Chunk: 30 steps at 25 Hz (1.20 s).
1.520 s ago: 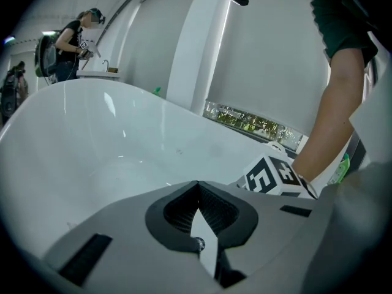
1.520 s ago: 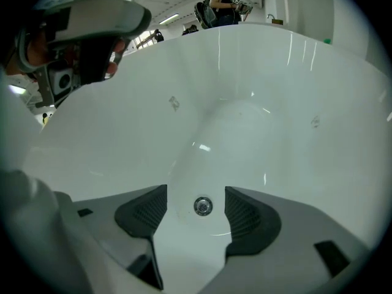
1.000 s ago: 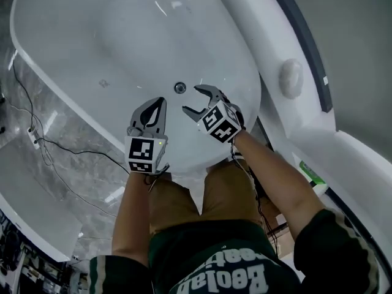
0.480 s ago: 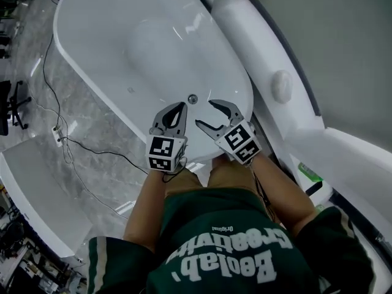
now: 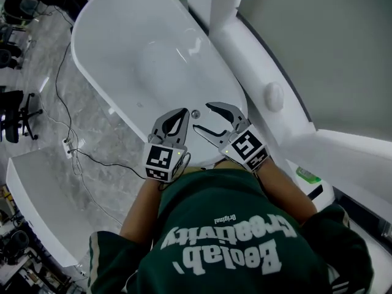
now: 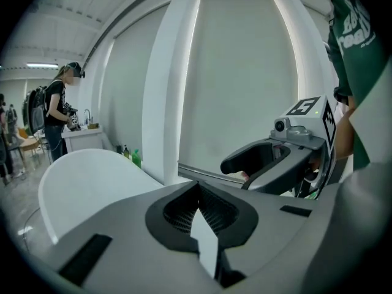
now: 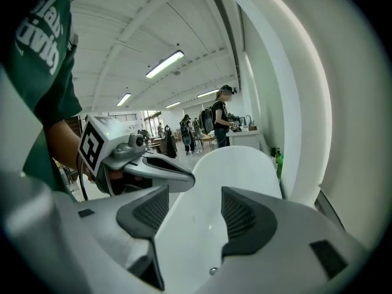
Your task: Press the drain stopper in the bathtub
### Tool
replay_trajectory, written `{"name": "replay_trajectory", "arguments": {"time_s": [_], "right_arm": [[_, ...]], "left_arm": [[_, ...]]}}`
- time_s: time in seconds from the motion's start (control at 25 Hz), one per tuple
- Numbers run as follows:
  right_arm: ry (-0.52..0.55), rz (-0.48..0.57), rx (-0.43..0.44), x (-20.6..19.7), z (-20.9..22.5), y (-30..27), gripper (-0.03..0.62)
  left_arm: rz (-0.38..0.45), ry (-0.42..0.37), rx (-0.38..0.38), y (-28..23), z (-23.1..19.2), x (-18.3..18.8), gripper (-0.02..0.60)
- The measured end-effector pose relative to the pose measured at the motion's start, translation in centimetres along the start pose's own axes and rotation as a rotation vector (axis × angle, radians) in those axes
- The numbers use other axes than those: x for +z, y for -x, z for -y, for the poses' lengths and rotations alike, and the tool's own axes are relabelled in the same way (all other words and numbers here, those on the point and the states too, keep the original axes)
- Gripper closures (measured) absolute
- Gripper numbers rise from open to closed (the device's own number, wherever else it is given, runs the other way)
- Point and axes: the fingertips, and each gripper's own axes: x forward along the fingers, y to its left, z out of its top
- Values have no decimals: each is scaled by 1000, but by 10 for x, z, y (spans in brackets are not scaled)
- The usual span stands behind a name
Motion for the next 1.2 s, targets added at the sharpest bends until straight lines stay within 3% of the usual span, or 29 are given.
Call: {"name": "replay_trajectory", "arguments": {"time_s": [0.2, 0.36, 0.56, 0.72, 1.2], "right_arm": [[46, 144, -42, 59, -6, 31, 397], [61, 229, -45, 89, -22, 41, 422], [135, 243, -75, 101, -29, 44, 571], [129, 264, -37, 108, -44, 42, 580], [127, 304, -18, 114, -60, 41, 580]], "left_arm": [[66, -18, -6, 26, 2, 35, 577], [103, -53, -6, 47, -1, 49, 577], [142, -100, -25, 63, 3, 70, 577], [175, -152, -62, 74, 14, 81, 577], [175, -185, -72, 82, 15, 81, 577]]}}
